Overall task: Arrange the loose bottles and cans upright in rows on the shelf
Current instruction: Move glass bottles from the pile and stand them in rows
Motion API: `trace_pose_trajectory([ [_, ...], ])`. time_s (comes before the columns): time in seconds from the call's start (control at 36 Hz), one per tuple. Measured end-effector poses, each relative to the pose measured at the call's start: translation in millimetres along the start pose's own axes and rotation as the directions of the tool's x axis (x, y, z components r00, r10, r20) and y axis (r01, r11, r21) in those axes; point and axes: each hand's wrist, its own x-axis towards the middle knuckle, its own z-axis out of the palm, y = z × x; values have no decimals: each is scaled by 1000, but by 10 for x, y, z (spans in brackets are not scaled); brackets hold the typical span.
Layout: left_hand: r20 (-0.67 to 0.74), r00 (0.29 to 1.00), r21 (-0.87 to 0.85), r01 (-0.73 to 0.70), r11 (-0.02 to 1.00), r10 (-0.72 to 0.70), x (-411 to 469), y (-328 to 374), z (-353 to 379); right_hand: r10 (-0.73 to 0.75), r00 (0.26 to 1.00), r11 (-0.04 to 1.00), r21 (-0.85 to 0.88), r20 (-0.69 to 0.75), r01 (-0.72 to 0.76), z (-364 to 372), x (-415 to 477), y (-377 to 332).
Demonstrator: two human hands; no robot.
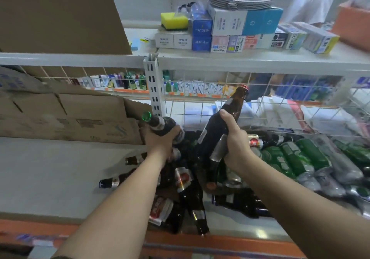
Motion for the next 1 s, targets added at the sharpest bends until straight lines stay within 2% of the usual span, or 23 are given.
trace_pose_trajectory([
  [0.17,-1,999,-90,-33,995,34,-55,129,-118,104,991,985,130,79,-114,130,-111,-18],
  [0.25,-36,999,-156,-16,988,11,-82,280,-265,121,977,965,208,175,-157,191,-206,-105],
  [0.33,-84,996,-204,-11,979,-6,-164,543,-508,118,962,965,199,245,-169,317,-331,-221],
  [0.39,-70,997,-204,15,979,-30,-244,740,-704,111,941,979,127,321,-159,460,-456,-299],
  [0.47,-89,996,-183,6,983,-23,-400,1030,-1115,110,915,992,-105,388,-75,749,-648,-360],
  [0.53,-133,991,-99,-32,995,19,-528,1182,-1465,18,917,956,-276,399,101,987,-755,-339],
  [0.58,-197,977,-32,-88,996,80,-692,1306,-1857,-165,862,840,-389,479,377,1247,-846,-237],
  [0.64,-267,953,72,-131,989,145,-861,1378,-2266,-221,778,703,-457,588,545,1549,-981,-60],
  [0.69,-333,930,134,-118,984,157,-1025,1414,-2693,-170,753,665,-490,635,564,1861,-1159,143],
  [0.83,-453,877,186,-83,979,160,-1449,1432,-3723,-43,691,760,-425,722,492,2614,-1841,578],
  [0.92,-489,853,205,-93,974,184,-1618,1446,-4281,-32,648,773,-392,761,499,3050,-2172,835],
  [1.0,-515,839,182,-93,979,175,-1660,1457,-4816,-9,639,789,-387,769,476,3485,-2433,1098],
])
